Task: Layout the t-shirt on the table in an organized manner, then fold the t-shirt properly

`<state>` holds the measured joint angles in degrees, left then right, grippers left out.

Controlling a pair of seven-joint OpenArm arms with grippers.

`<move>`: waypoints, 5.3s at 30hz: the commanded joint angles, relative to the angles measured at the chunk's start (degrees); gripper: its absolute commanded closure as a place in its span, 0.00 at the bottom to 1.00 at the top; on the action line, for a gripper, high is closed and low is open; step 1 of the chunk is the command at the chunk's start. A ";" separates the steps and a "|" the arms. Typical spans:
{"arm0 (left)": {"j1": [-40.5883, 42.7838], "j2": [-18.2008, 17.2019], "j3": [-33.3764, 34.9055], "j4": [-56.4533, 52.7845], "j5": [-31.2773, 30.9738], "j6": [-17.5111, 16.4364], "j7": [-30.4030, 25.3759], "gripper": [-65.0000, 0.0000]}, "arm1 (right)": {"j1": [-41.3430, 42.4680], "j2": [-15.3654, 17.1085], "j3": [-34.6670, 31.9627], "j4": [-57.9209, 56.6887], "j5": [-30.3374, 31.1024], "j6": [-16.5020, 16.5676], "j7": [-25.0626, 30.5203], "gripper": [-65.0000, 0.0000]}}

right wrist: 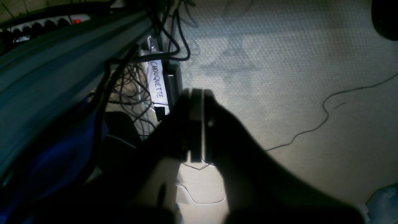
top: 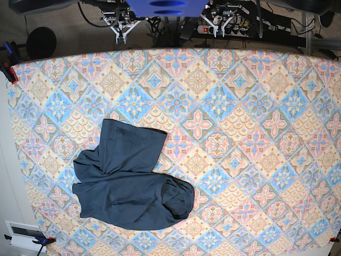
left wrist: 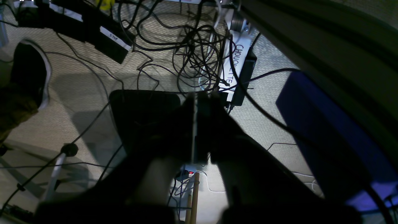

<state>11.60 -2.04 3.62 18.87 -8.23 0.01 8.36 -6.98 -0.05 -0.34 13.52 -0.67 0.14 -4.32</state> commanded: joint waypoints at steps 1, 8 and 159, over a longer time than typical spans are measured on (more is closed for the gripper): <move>0.32 -0.73 -0.14 0.25 -0.17 0.38 0.04 1.00 | -0.18 0.10 -0.06 0.24 0.36 -0.01 0.32 0.99; -0.83 -0.81 -0.14 0.25 -0.17 0.38 0.04 1.00 | -0.18 0.10 -0.06 0.24 0.36 -0.01 0.32 0.99; 22.82 -7.58 -0.14 100.47 -0.34 0.38 29.66 0.65 | 2.28 13.37 -17.73 78.48 18.56 18.80 -35.82 0.99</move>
<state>34.17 -9.47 3.53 118.34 -8.58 0.38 39.13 -6.02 13.34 -18.09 90.67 16.75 18.24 -41.23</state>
